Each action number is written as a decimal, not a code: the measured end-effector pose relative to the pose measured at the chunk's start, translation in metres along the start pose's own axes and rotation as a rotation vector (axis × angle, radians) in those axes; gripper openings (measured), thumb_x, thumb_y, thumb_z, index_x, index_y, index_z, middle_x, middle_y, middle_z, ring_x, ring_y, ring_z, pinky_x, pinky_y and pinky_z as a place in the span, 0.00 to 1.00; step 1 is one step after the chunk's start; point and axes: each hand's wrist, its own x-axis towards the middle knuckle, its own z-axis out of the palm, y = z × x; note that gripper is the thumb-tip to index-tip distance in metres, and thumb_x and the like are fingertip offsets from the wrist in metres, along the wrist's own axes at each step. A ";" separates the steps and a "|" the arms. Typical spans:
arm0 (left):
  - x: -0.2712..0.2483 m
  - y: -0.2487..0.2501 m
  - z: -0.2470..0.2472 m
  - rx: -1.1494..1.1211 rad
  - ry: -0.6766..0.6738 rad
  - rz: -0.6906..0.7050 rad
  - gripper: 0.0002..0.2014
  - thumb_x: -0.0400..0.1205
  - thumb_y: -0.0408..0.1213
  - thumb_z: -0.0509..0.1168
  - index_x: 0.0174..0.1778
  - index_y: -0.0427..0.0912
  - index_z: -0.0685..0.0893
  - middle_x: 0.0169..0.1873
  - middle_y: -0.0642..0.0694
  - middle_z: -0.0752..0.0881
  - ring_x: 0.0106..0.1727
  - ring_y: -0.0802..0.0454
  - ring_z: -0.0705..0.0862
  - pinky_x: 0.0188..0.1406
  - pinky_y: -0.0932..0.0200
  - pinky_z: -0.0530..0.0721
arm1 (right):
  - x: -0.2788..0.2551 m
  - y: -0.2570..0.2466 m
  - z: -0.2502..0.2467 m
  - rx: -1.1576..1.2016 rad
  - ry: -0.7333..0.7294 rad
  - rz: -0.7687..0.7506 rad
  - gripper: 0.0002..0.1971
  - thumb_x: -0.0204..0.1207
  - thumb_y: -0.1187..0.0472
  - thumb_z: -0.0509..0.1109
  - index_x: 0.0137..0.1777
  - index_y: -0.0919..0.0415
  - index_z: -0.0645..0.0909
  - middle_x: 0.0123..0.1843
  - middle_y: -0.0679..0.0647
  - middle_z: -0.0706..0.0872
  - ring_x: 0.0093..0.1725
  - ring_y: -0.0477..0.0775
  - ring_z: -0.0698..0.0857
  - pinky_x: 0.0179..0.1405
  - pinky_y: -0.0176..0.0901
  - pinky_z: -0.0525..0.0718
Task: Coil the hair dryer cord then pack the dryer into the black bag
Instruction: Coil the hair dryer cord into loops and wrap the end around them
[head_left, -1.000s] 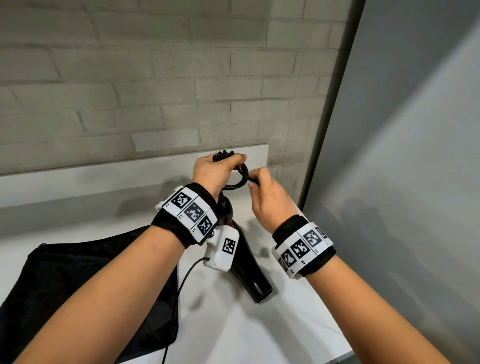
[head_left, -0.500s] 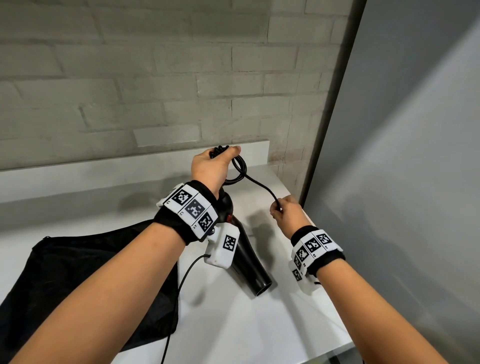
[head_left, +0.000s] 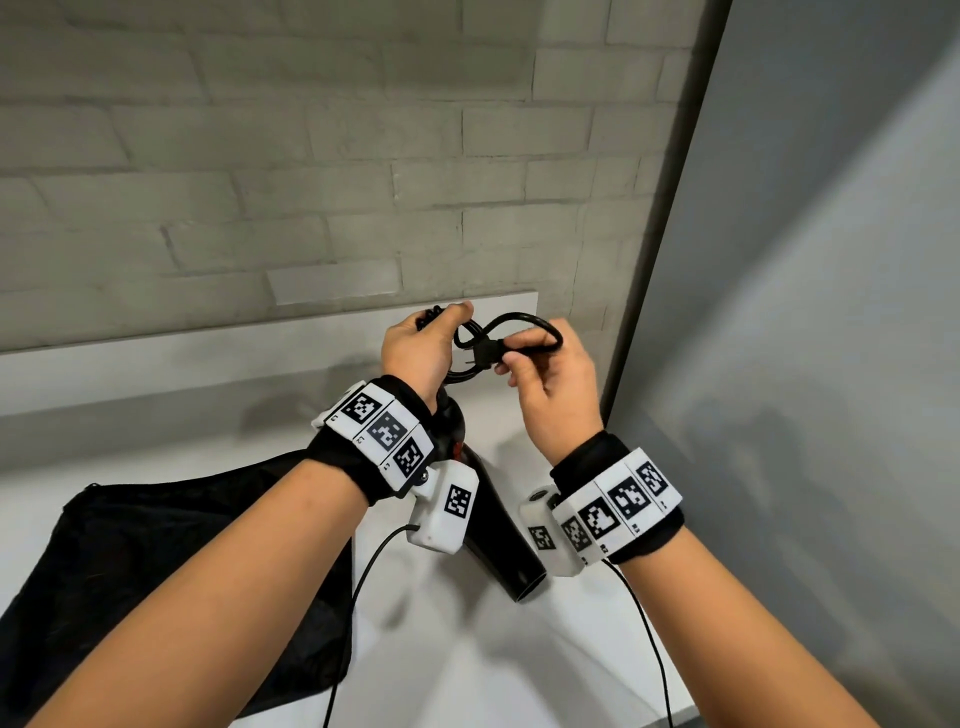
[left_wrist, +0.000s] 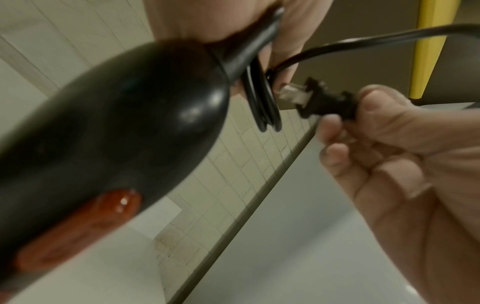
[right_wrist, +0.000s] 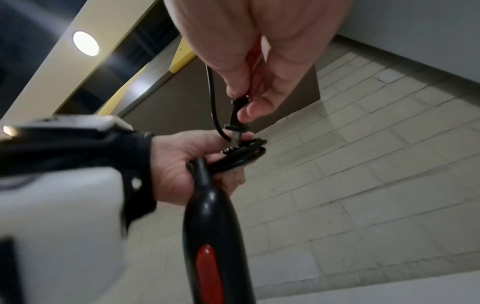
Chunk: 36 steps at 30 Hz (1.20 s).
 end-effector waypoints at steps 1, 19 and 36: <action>-0.001 0.000 0.000 -0.001 0.000 0.005 0.10 0.71 0.41 0.72 0.28 0.46 0.79 0.24 0.49 0.73 0.26 0.51 0.70 0.31 0.59 0.71 | 0.001 0.002 0.002 -0.020 -0.001 0.004 0.09 0.71 0.66 0.62 0.38 0.49 0.75 0.43 0.60 0.76 0.36 0.52 0.84 0.38 0.32 0.81; -0.002 -0.005 -0.011 -0.029 -0.130 0.036 0.06 0.74 0.34 0.70 0.32 0.43 0.82 0.30 0.46 0.82 0.34 0.52 0.79 0.38 0.63 0.77 | 0.015 0.008 0.035 -0.377 -0.174 -0.054 0.02 0.70 0.71 0.66 0.42 0.69 0.78 0.46 0.64 0.80 0.40 0.61 0.82 0.45 0.51 0.82; 0.003 0.002 -0.013 0.092 -0.137 -0.028 0.10 0.73 0.41 0.71 0.35 0.41 0.79 0.19 0.51 0.67 0.17 0.57 0.63 0.18 0.66 0.63 | 0.007 0.040 0.025 0.015 -0.453 0.360 0.14 0.83 0.57 0.52 0.37 0.55 0.71 0.26 0.49 0.70 0.26 0.46 0.70 0.30 0.35 0.72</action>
